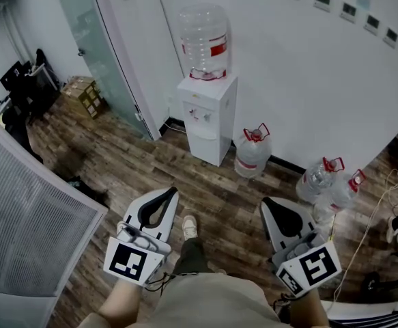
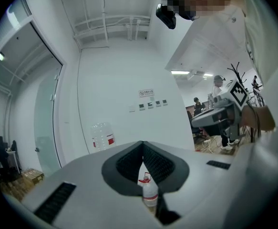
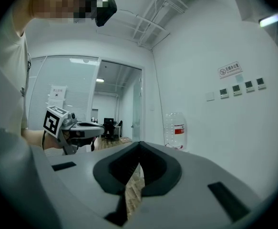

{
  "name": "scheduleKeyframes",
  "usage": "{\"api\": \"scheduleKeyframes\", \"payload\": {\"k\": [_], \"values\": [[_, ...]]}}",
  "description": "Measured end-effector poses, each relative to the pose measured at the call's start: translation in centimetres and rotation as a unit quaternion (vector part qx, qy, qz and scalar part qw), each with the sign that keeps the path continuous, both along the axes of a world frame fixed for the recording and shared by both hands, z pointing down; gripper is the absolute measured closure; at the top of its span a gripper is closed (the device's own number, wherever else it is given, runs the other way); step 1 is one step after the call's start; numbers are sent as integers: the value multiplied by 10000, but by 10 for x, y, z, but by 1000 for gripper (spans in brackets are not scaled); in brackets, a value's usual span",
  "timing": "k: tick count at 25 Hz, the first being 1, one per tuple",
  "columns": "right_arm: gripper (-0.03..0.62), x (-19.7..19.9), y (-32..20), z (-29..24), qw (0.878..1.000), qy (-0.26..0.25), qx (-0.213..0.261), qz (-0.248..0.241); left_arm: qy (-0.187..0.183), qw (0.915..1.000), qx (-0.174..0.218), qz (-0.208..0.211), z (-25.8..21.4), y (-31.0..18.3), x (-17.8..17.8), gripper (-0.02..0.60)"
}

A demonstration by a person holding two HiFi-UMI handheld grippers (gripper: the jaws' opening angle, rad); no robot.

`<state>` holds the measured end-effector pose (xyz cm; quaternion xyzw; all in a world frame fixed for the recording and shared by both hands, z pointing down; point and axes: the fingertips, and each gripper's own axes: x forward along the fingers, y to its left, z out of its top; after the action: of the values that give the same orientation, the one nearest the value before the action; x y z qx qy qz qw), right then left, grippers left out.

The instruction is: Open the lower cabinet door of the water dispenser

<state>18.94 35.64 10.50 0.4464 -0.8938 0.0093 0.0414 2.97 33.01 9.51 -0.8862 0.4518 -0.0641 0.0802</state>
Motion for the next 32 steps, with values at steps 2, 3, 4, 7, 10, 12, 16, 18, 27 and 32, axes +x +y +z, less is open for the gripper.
{"api": "scheduleKeyframes", "payload": {"k": [2,3,4,7,10,12,16,18,27,32], "values": [[588,-4,-12,5,10000,19,-39,10,9,10000,-11,12,4,-13,-3,575],[588,-6,-18,6,10000,29,-63,12,11,10000,-23,16,6,-20,-5,575],[588,-9,-25,8,10000,45,-86,14,14,10000,-37,18,6,-27,-8,575],[588,-18,-53,11,9999,106,-125,23,60,10000,-65,30,6,-54,-18,575],[588,-28,-86,14,9997,121,-189,81,81,9999,-65,119,6,-84,-30,575],[588,-36,-110,16,9995,142,-248,115,82,9998,-90,160,7,-108,-38,575],[588,-61,-158,15,9992,131,-359,71,104,9996,-146,230,5,-159,-56,575],[588,-75,-185,10,9992,131,-371,73,104,9995,-178,259,2,-187,-67,575],[588,-129,-304,-6,9987,208,-366,296,76,9987,-299,396,-2,-309,-124,575],[588,-142,-352,-5,9982,186,-336,452,26,9983,-276,518,2,-356,-137,575]]}}
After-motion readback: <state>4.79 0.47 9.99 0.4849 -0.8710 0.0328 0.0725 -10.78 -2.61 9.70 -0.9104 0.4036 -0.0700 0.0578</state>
